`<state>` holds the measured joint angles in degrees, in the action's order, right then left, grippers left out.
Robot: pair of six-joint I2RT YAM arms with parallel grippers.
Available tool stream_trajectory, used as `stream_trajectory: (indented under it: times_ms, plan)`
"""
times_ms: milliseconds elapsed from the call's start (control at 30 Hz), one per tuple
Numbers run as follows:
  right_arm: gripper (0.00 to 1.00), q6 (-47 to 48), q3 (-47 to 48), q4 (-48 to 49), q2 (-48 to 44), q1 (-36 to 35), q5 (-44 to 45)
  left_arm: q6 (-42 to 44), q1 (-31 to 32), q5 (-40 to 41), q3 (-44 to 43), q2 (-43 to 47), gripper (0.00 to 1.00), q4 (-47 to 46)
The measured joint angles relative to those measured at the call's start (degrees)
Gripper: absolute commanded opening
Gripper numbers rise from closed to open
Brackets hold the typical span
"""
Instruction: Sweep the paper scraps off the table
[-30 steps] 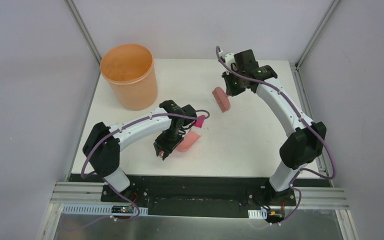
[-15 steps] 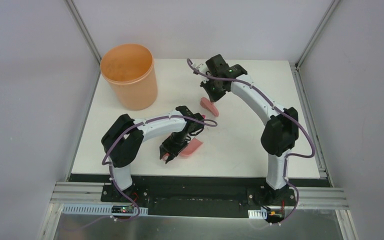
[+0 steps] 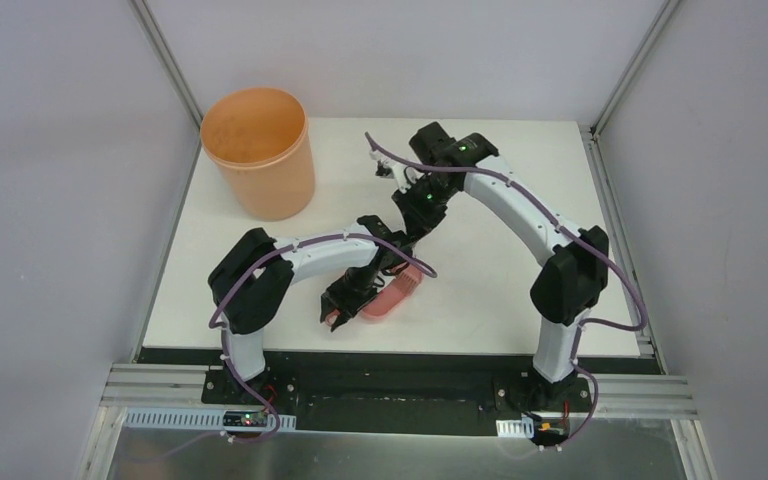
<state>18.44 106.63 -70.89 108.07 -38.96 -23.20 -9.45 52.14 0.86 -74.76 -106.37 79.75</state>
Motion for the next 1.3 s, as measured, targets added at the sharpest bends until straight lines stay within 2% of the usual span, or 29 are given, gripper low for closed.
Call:
stream_trajectory:
  times_ms: [133,400,667,867,1033,1300]
  plan:
    - [0.00,-2.08,-0.24,-1.51,-2.80,4.76,-3.04,-0.07,-0.11,0.04,0.00,0.07,0.00,-0.63]
    - [0.00,-5.46,-3.08,-0.09,-10.45,13.46,-0.76,-0.48,-0.11,0.11,0.68,4.24,0.00,-2.19]
    - [0.00,-7.37,-15.02,4.70,-19.17,17.62,1.77,-1.68,-0.11,0.37,0.68,11.19,0.00,-0.83]
    - [0.00,-10.93,-27.74,9.33,-29.18,25.29,-0.63,-2.51,-0.11,0.74,-1.22,14.60,0.00,2.23]
    - [0.00,-14.91,-38.71,13.49,-34.69,29.66,-14.14,-3.17,-0.11,2.05,-6.05,15.43,0.00,4.74]
    - [0.00,-20.31,-48.81,21.03,-32.24,32.72,-37.88,-2.97,-2.99,4.39,-17.92,15.43,0.00,6.56]
